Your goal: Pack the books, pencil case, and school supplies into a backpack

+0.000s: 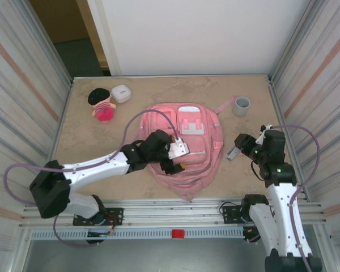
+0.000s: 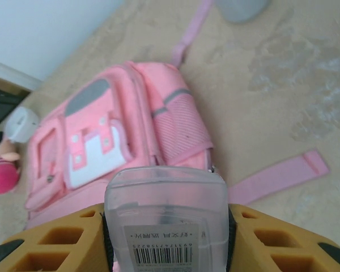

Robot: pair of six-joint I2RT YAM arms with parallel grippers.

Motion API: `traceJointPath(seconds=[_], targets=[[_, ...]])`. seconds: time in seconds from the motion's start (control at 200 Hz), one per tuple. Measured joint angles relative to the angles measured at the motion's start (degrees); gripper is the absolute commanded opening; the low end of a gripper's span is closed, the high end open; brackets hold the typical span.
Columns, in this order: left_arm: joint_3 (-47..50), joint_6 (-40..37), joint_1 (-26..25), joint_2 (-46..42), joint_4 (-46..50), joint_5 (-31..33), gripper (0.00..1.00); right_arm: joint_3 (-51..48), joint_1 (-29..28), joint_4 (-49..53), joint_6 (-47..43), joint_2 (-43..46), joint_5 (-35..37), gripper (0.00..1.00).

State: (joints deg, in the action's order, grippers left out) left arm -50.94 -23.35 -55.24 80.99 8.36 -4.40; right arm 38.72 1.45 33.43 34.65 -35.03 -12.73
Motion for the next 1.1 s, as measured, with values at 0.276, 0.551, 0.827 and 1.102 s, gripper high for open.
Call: traceJointPath(seconds=[0.276,0.551,0.827,1.102], targets=[[-0.83,-4.26,-0.17,6.88,0.26,2.69,0.90,-0.52,0.00,-3.43,-2.58,1.01,-4.55,0.30],[2.34,-2.29,0.90,0.94,-6.71,4.59,0.73,-0.52,0.00,-5.16,-4.00,-0.26,-7.17,0.30],[2.43,-1.18,2.43,0.90,-9.14,6.01,0.59,-0.52,-0.13,-6.99,-5.22,-1.18,-10.16,0.27],[2.43,0.63,2.51,1.90,-8.72,4.76,0.13,-2.47,-6.12,-15.65,-10.36,0.09,-12.15,0.27]])
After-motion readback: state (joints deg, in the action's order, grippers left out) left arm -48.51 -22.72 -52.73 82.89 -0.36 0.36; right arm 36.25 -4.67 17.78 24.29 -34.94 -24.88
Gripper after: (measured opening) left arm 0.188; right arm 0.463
